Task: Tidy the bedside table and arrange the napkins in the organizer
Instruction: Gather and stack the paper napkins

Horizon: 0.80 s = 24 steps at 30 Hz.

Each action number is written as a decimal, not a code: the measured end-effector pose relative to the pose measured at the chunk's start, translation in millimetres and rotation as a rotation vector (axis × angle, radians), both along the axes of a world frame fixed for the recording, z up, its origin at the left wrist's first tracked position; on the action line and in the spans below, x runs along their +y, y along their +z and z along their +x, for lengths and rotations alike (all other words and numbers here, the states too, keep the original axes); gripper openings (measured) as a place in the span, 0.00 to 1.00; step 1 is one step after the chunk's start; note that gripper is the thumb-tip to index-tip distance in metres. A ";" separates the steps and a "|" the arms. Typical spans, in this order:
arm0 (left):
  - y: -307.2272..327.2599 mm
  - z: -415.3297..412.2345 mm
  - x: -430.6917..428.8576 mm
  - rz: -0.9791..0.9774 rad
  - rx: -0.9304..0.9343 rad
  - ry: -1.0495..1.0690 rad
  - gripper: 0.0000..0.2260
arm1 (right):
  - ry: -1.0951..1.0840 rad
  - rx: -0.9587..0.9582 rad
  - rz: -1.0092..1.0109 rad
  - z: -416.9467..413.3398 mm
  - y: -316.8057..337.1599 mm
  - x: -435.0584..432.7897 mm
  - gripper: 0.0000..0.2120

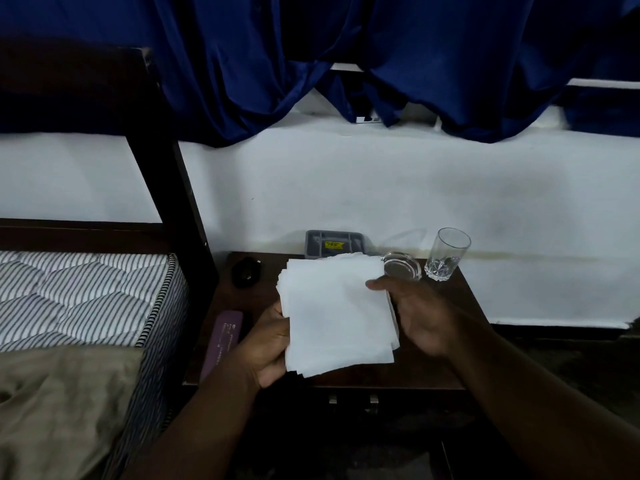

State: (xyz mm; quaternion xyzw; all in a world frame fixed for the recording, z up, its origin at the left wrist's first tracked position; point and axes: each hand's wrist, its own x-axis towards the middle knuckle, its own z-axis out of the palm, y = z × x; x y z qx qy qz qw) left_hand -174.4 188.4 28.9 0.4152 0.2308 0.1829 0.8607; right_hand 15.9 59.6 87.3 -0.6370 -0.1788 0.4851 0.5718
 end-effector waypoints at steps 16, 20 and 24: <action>-9.9 27.9 -15.6 -0.173 0.171 -0.091 0.22 | -0.034 0.105 0.027 11.6 -50.5 -22.8 0.18; -12.7 35.4 -22.5 -0.099 0.157 -0.071 0.17 | 0.017 0.199 0.029 17.8 -51.4 -26.0 0.19; -17.3 38.6 -23.0 -0.032 0.199 -0.078 0.18 | 0.069 0.229 0.001 23.6 -56.0 -28.7 0.20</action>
